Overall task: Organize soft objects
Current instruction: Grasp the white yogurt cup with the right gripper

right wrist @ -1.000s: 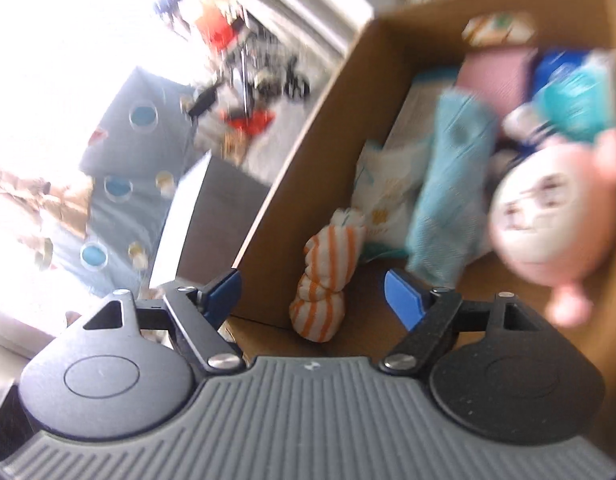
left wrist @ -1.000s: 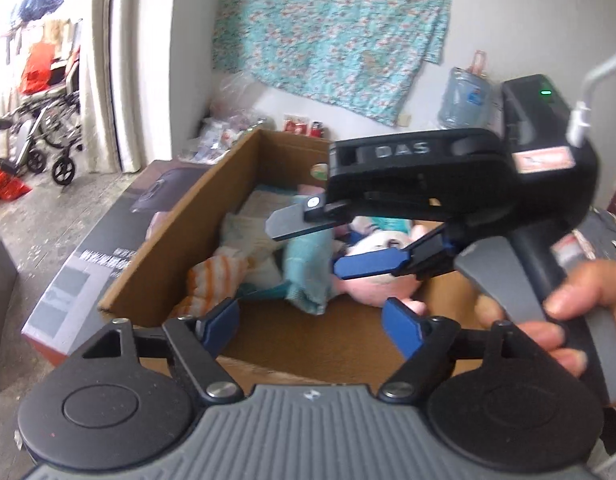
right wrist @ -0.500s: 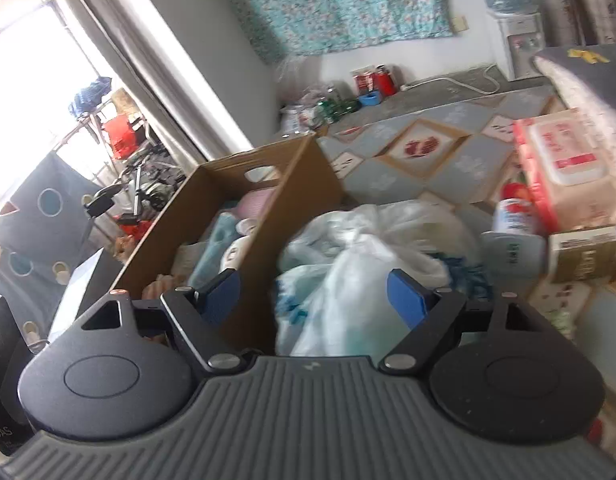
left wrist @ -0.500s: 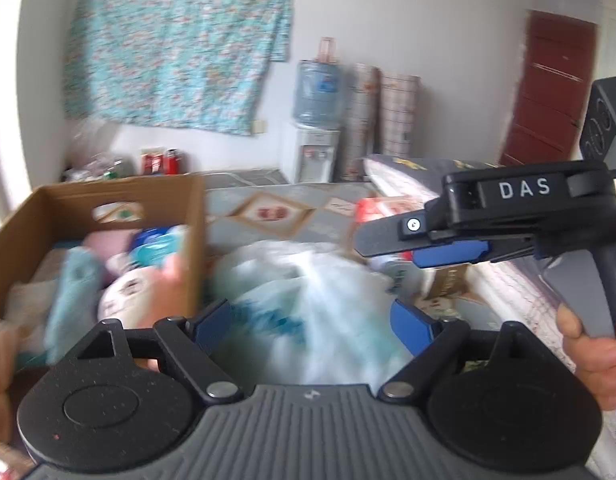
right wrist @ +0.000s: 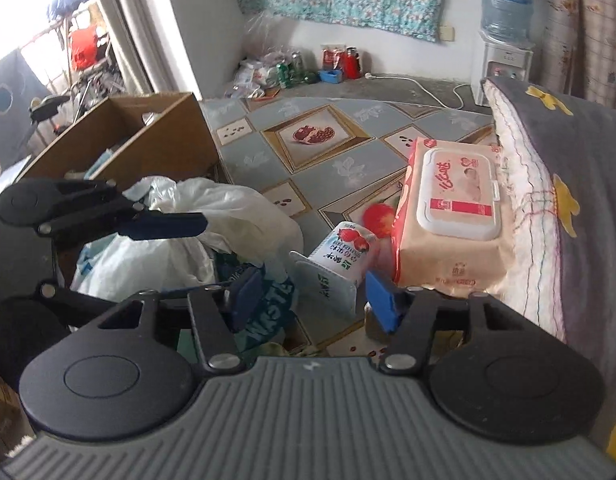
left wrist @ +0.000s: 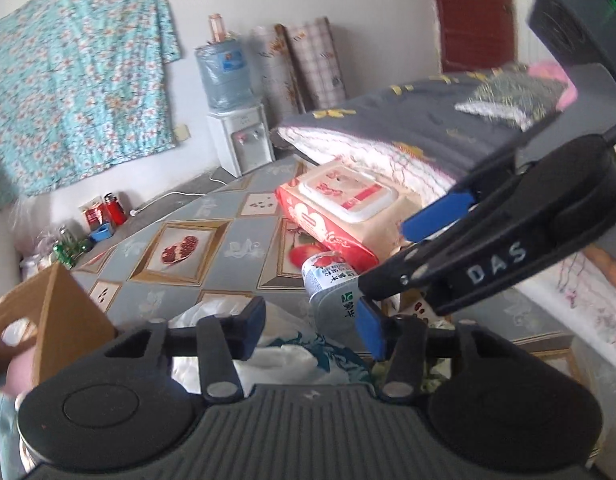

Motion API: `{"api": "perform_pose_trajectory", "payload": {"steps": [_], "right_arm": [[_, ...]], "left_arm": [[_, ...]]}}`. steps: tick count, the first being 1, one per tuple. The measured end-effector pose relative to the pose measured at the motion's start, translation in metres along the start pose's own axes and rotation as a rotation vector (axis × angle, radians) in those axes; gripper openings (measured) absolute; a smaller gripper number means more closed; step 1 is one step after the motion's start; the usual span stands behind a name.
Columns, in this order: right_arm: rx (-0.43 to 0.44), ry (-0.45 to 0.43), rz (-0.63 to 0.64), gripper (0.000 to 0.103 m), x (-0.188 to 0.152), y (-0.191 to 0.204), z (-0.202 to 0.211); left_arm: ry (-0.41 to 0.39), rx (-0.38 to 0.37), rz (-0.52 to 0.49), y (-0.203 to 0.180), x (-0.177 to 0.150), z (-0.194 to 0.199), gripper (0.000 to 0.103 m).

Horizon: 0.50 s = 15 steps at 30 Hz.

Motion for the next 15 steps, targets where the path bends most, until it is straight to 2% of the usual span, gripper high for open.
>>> {"api": "perform_pose_trajectory", "payload": {"steps": [6, 13, 15], "right_arm": [[0.036, 0.079, 0.105, 0.041, 0.001, -0.012, -0.03], [0.095, 0.113, 0.097, 0.02, -0.006, -0.023, -0.047], [0.095, 0.107, 0.091, 0.015, -0.006, -0.026, -0.049]], "left_arm": [[0.105, -0.033, -0.058, -0.008, -0.006, -0.042, 0.031], [0.184, -0.069, -0.055, -0.011, -0.015, -0.061, 0.03], [0.197, -0.066, -0.057, -0.011, -0.016, -0.065, 0.024]]}}
Point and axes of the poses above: each gripper's, at about its wrist camera, not at the fingertips, and z roughly against the way its jaws point, y to its left, x to its top, the point moved 8 cm from there along -z, roughly the way its jaws point, and after that the axes turned 8 degrees about x, right-handed, at the moved point
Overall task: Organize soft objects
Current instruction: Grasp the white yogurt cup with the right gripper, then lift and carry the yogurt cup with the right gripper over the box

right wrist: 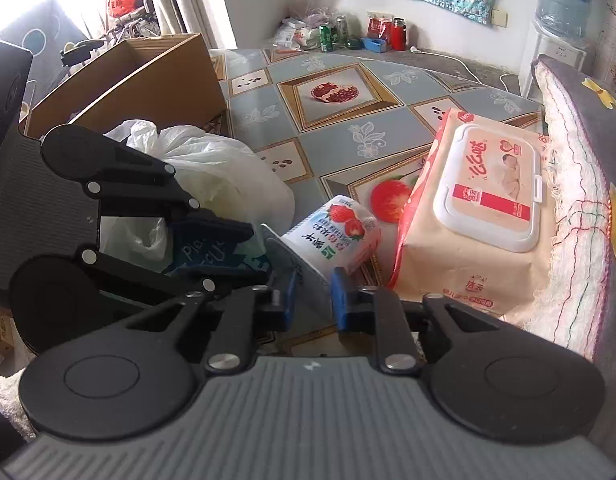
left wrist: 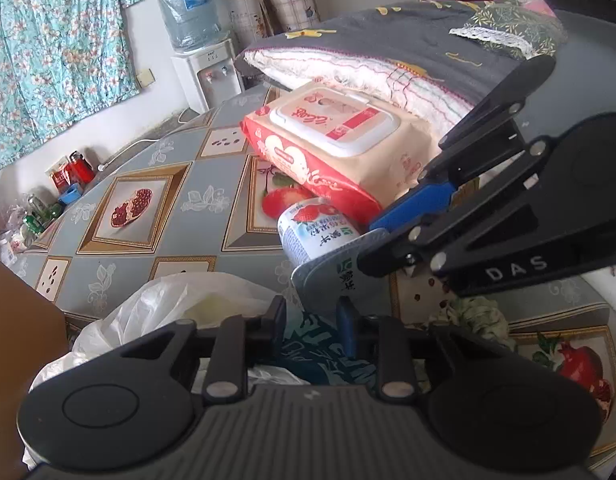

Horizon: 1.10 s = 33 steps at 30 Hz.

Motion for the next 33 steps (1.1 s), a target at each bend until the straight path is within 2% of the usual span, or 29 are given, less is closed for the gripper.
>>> {"api": "perform_pose_trajectory", "payload": {"steps": [3, 6, 11, 14, 22, 25, 27, 29, 33], "right_arm": [[0.033, -0.016, -0.035, 0.011, 0.001, -0.002, -0.001], [0.062, -0.032, -0.055, 0.008, 0.003, 0.0, -0.001], [0.093, -0.066, -0.092, 0.005, 0.012, 0.005, 0.003], [0.095, -0.082, -0.133, 0.004, 0.017, -0.002, 0.007], [0.124, -0.144, -0.264, 0.004, 0.026, -0.033, 0.014], [0.146, -0.159, -0.31, 0.004, 0.028, -0.043, 0.014], [0.159, -0.164, -0.339, 0.004, 0.028, -0.049, 0.014], [0.168, -0.172, -0.365, 0.004, 0.028, -0.054, 0.014], [0.197, -0.184, -0.422, 0.005, 0.026, -0.062, 0.014]], "left_arm": [[0.012, -0.001, 0.017, 0.0, 0.002, -0.004, 0.012], [0.027, -0.03, 0.059, 0.001, 0.004, -0.007, 0.006], [0.01, -0.051, 0.088, 0.001, 0.013, -0.001, 0.004], [0.036, -0.041, 0.097, 0.005, 0.012, 0.0, 0.006], [0.078, -0.072, 0.175, 0.029, 0.028, 0.0, 0.022], [0.101, -0.126, 0.196, 0.031, 0.037, -0.01, 0.029], [0.126, -0.166, 0.22, 0.031, 0.04, -0.019, 0.041], [0.125, -0.188, 0.247, 0.033, 0.043, -0.024, 0.048], [0.123, -0.174, 0.251, 0.035, 0.049, -0.027, 0.059]]}}
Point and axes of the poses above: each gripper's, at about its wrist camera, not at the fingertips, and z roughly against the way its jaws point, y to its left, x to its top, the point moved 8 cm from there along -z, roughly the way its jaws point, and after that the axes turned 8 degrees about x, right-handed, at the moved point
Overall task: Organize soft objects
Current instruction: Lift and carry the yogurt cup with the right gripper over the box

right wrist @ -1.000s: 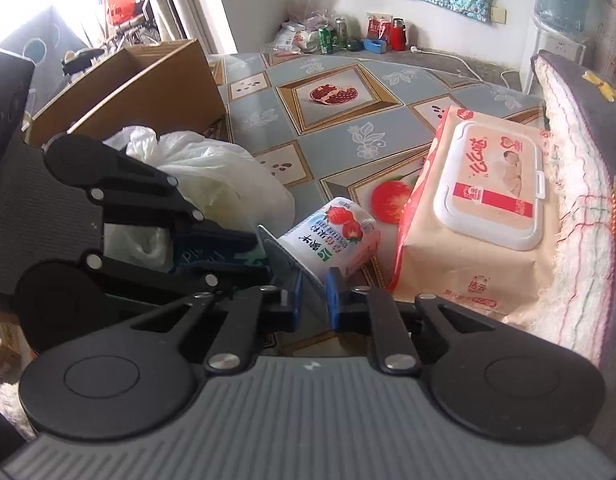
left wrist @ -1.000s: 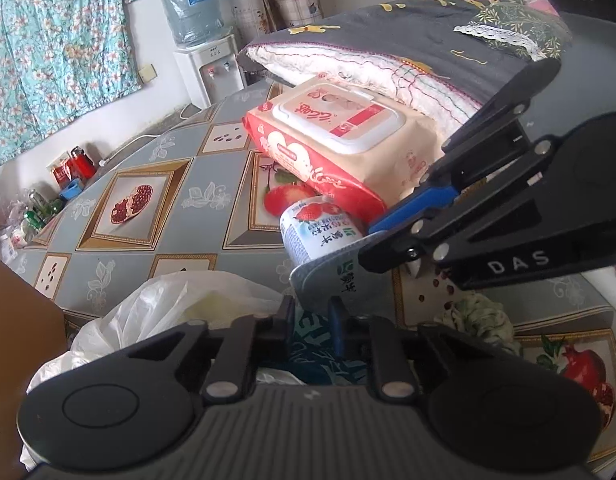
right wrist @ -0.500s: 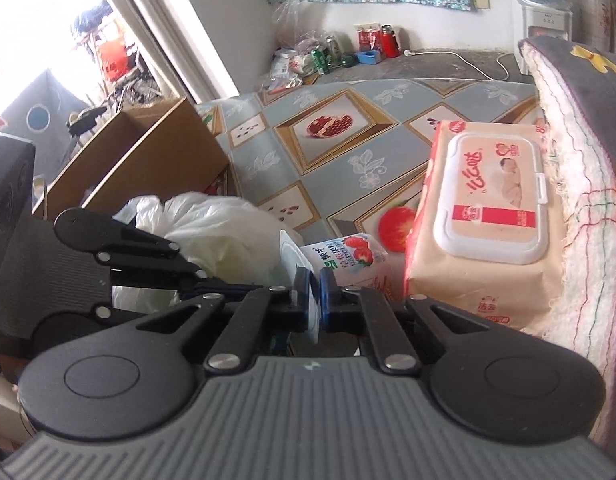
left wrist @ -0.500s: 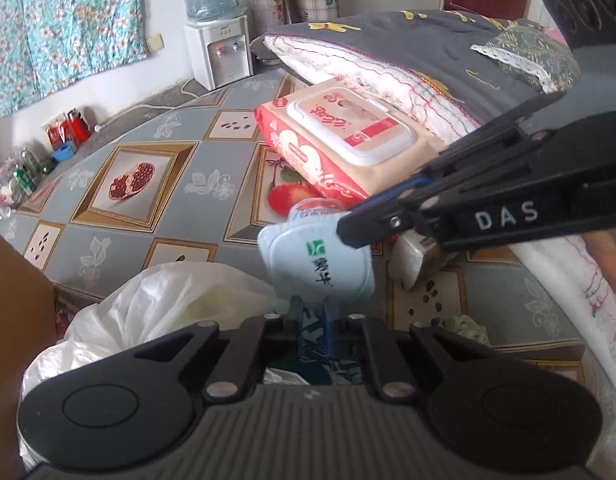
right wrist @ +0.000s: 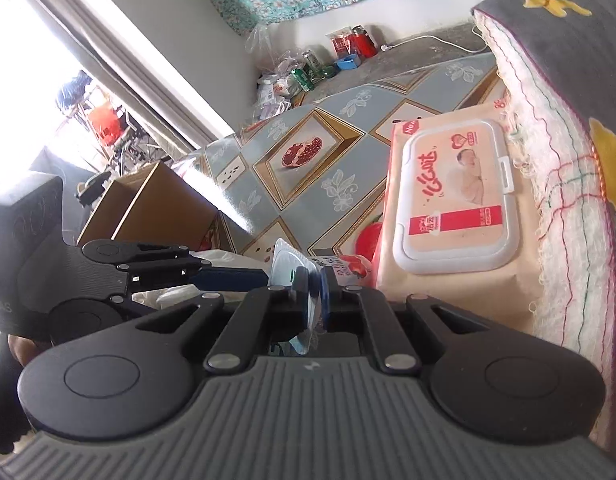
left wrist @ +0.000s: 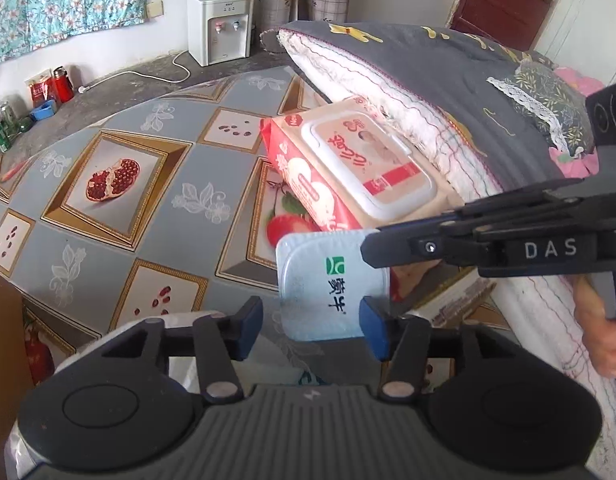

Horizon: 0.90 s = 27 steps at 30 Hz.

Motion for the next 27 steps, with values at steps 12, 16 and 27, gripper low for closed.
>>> {"api": "perform_pose_trajectory", "payload": {"steps": [12, 16, 27], "right_arm": [[0.04, -0.005, -0.104, 0.008, -0.002, -0.006, -0.007], [0.049, 0.0, -0.137, 0.011, -0.003, -0.006, -0.011], [0.03, -0.023, -0.133, 0.009, -0.004, 0.004, -0.009]], "left_arm": [[0.07, 0.088, -0.038, -0.017, 0.005, -0.024, 0.067], [0.097, 0.098, 0.0, -0.012, 0.002, -0.03, 0.062], [0.05, 0.115, 0.027, -0.012, 0.011, -0.013, 0.06]]}}
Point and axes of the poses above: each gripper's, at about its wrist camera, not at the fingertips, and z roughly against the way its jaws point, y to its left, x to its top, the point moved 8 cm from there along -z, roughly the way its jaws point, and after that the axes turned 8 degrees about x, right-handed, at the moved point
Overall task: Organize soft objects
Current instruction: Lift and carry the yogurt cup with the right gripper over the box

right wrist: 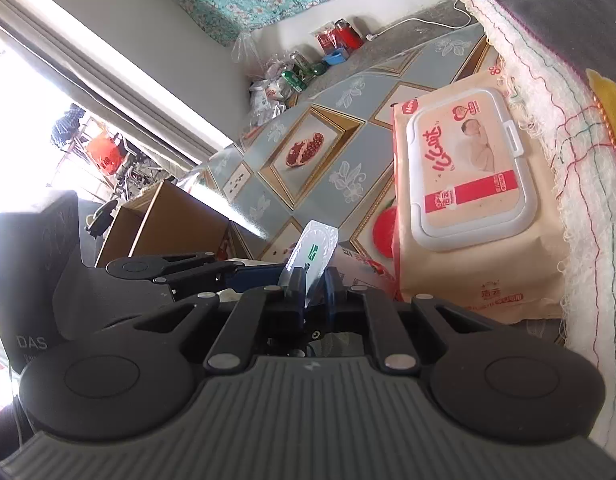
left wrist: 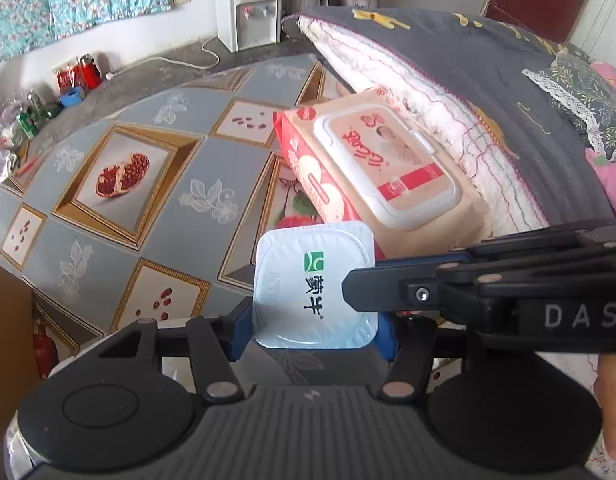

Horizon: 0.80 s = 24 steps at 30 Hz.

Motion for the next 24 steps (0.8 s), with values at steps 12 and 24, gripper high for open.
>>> {"api": "perform_pose_trajectory", "payload": {"steps": [12, 24], "right_arm": [[0.027, -0.087, 0.056, 0.009, 0.006, 0.06, 0.038], [0.129, -0.103, 0.227, 0.009, -0.015, 0.208, 0.051]], "left_arm": [[-0.131, 0.009, 0.022, 0.007, 0.004, 0.074, 0.061], [-0.282, 0.109, 0.131, 0.08, -0.04, 0.199, 0.061]]}}
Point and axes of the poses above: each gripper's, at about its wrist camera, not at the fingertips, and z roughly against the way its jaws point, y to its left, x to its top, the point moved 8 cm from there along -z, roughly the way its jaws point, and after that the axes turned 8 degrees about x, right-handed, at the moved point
